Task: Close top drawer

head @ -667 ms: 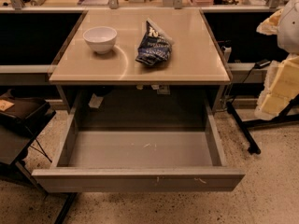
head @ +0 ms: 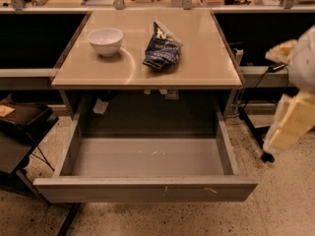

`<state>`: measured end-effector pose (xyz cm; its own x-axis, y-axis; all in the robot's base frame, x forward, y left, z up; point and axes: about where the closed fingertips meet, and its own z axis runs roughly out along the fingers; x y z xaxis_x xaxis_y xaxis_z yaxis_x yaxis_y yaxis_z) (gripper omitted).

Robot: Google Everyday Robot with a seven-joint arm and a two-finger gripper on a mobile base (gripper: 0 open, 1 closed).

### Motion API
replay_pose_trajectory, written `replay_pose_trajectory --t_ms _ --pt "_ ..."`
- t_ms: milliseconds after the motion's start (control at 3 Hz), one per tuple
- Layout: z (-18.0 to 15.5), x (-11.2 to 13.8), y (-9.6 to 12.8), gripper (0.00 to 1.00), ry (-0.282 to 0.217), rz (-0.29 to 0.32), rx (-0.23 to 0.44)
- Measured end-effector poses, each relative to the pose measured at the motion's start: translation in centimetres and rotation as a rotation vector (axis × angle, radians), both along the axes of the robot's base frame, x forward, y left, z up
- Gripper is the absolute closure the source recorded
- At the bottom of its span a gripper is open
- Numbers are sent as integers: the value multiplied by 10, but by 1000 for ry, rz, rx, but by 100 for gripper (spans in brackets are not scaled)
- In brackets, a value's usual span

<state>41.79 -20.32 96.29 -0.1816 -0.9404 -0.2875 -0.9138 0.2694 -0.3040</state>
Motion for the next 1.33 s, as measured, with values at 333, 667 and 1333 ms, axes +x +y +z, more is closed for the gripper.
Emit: replay_pose_trajectory --t_ms 333,667,1333 --pt "-71 -38 -17 0 98 -34 55" --pt "-145 -88 -32 0 234 -69 101" --pt "-198 -156 36 0 372 161 134"
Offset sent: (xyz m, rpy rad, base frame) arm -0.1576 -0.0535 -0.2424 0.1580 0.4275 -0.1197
